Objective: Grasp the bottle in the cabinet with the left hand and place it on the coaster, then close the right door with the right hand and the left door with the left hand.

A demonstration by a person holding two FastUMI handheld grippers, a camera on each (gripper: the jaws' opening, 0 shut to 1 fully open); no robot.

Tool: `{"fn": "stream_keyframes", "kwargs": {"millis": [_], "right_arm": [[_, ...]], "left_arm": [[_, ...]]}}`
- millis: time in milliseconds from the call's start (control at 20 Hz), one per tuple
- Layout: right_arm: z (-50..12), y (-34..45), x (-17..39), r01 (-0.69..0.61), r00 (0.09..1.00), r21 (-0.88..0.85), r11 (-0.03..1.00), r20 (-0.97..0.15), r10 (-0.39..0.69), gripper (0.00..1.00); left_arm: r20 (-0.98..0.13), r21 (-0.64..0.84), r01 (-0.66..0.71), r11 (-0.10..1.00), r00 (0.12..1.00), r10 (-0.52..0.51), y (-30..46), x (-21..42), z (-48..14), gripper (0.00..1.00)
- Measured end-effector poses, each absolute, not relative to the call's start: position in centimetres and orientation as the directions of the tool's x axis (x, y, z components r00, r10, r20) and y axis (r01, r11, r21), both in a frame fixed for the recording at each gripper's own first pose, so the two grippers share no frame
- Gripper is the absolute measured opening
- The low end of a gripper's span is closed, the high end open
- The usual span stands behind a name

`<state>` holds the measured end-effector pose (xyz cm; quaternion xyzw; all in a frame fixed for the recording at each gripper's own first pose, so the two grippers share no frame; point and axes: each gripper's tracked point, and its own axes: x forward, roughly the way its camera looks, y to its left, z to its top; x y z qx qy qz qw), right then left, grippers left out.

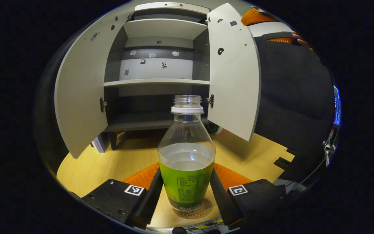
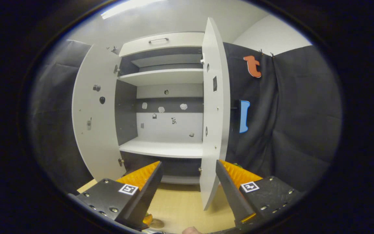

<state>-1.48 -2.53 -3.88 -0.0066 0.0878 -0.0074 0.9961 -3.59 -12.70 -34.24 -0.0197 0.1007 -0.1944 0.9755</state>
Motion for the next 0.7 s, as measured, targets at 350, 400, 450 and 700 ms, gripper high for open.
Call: {"fn": "stream_keyframes", "kwargs": {"millis": [350, 400, 450, 700], "right_arm": [[-6.4, 0.3, -0.2, -0.049, 0.970, -0.004, 0.999, -0.238, 0.046, 0.99], [-6.4, 0.8, 0.0, -0.058, 0.972, -0.004, 0.998, -0.230, 0.056, 0.99], [-6.6, 1.2, 0.1, -0.065, 0.972, -0.008, 0.998, -0.228, 0.062, 0.99], [-7.8, 2.6, 0.7, -0.102, 0.966, -0.024, 0.994, -0.243, 0.094, 0.99]], "left_arm": [[-0.125, -0.075, 0.381, 0.921, 0.913, -0.388, -14.0, -3.4, -35.0, 0.81], [-0.125, -0.073, 0.378, 0.923, 0.915, -0.385, -13.9, -3.3, -35.6, 0.81], [-0.136, -0.068, 0.378, 0.923, 0.913, -0.384, -14.0, -3.4, -36.0, 0.81], [-0.166, -0.074, 0.380, 0.922, 0.907, -0.387, -13.9, -3.9, -37.8, 0.81]]}}
